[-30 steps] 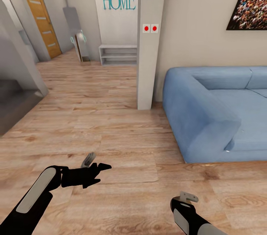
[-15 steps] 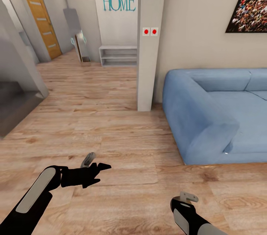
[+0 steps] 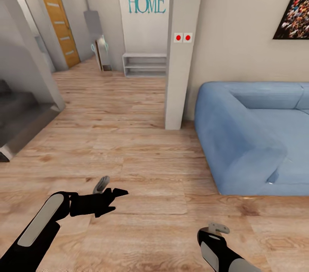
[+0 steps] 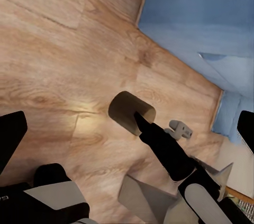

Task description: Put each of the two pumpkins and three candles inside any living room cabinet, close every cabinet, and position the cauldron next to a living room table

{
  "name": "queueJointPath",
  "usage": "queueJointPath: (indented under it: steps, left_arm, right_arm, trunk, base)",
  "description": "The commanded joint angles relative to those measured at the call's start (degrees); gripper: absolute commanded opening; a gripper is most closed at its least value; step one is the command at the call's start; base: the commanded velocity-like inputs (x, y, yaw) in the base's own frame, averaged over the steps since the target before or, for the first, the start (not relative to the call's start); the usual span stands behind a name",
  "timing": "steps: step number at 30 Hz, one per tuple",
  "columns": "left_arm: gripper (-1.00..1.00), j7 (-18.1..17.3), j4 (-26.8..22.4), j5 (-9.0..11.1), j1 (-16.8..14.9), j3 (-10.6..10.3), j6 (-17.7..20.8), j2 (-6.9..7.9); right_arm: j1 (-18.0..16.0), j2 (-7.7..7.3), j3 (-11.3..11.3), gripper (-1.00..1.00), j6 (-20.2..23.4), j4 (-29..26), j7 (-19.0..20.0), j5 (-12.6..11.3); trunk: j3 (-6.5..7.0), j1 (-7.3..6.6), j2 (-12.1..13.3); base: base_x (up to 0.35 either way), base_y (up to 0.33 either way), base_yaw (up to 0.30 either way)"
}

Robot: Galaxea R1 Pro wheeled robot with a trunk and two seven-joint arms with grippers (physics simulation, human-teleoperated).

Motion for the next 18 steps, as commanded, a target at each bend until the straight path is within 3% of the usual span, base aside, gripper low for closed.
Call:
queueJointPath:
  steps: [1, 18]
  left_arm:
    - [1.0, 0.59, -0.03, 0.59, -0.05, -0.07, -0.02, 0.04]
    - [1.0, 0.66, -0.03, 0.59, -0.05, -0.06, -0.02, 0.0]
  right_arm:
    - [-0.01, -0.04, 0.49, -1.0, 0.26, -0.11, -0.39, -0.34]
    - [0.02, -0.03, 0.58, -1.0, 0.24, -0.11, -0.34, -0.25]
  trunk:
    - [-0.05, -0.01, -0.02]
    - [-0.05, -0.01, -0.02]
  base:
    - [0.0, 0.0, 0.277]
    - [0.0, 0.0, 0.286]
